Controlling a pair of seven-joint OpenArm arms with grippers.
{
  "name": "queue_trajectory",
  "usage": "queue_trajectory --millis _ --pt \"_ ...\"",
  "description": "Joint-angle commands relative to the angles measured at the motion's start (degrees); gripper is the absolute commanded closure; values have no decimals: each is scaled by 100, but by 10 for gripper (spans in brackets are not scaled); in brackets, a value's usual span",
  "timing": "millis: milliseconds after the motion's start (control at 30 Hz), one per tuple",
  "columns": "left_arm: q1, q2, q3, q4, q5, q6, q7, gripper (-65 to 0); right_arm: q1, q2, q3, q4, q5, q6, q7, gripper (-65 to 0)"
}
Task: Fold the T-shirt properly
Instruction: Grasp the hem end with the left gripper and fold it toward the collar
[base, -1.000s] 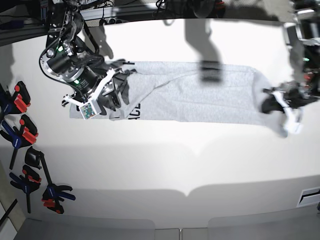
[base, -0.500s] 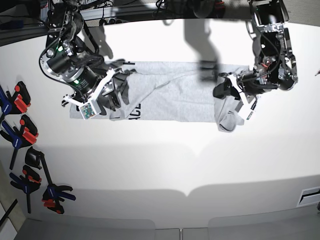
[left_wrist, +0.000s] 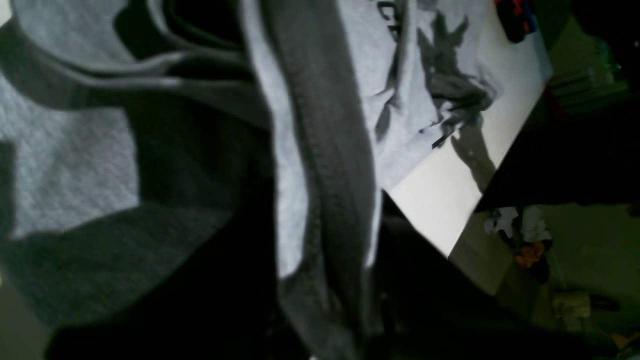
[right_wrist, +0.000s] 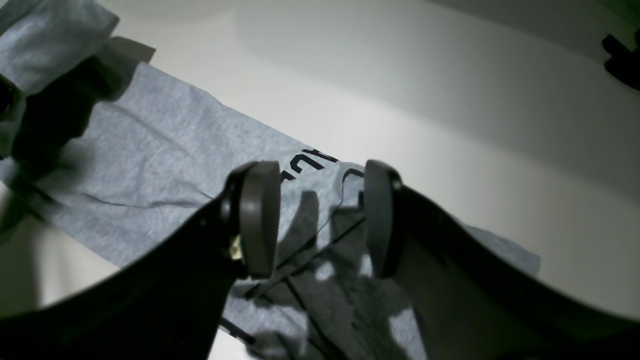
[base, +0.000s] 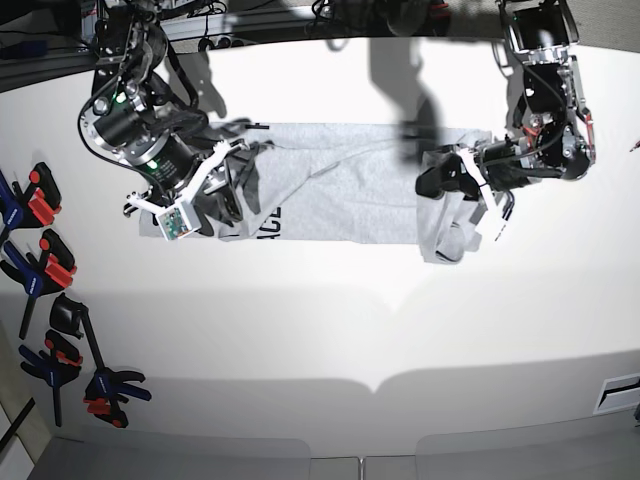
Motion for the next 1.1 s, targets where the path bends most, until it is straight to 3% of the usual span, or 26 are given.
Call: queue_trajectory --millis 0,400,967,1000,1067 --pt "-79 -24 -9 101 -186 -20 -85 0 66 52 26 122 81 -20 175 -261" --pt "-76 -22 -9 101 -551 -20 66 0 66 52 26 122 83 -22 518 -261" --pt "44 -28 -9 98 -997 -20 66 0 66 50 26 122 92 -22 520 -261" --pt "118 -28 -4 98 -1165 -20 66 -40 66 50 26 122 151 -22 509 -262" --pt "260 -26 68 98 -1554 -22 61 -199 66 50 26 122 323 -20 501 -285"
